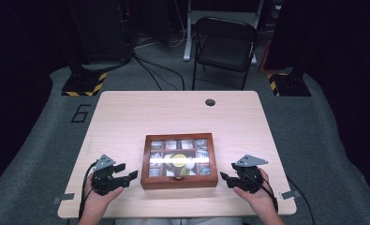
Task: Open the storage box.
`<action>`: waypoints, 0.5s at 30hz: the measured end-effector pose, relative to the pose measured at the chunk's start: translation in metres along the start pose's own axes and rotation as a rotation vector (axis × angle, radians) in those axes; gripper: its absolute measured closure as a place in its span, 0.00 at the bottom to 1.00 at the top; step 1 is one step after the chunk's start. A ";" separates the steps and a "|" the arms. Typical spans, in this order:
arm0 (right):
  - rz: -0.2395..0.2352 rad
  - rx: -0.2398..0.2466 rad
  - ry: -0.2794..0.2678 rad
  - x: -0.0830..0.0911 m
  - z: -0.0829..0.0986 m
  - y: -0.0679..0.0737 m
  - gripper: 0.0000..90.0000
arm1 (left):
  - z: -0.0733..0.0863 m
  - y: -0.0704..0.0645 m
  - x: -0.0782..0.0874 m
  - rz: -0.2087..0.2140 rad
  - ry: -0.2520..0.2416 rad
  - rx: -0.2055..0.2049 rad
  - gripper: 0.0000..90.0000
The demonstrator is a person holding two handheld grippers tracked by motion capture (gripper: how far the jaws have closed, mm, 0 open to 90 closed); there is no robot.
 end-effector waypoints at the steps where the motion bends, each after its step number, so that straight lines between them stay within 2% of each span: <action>1: -0.013 0.009 -0.010 0.002 -0.001 0.002 0.45 | 0.001 -0.001 0.001 0.004 -0.001 0.000 0.38; 6: -0.062 0.011 -0.028 0.002 -0.004 0.009 0.44 | 0.004 -0.006 0.004 0.012 0.002 -0.007 0.38; 11: -0.080 0.035 -0.035 0.001 -0.006 0.015 0.44 | 0.006 -0.010 0.002 0.010 -0.003 -0.014 0.38; 15: -0.095 0.062 -0.023 -0.003 -0.005 0.021 0.43 | 0.007 -0.016 -0.002 0.026 0.014 -0.031 0.38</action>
Point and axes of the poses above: each handheld gripper's, and its own axes: x roughly backward along the jaws, z roughly out of its underside, y roughly to its left, the point moved 5 cm from there along -x, roughly forward along the jaws, and after that the axes turned 4 degrees about x, right-handed, at the moved point
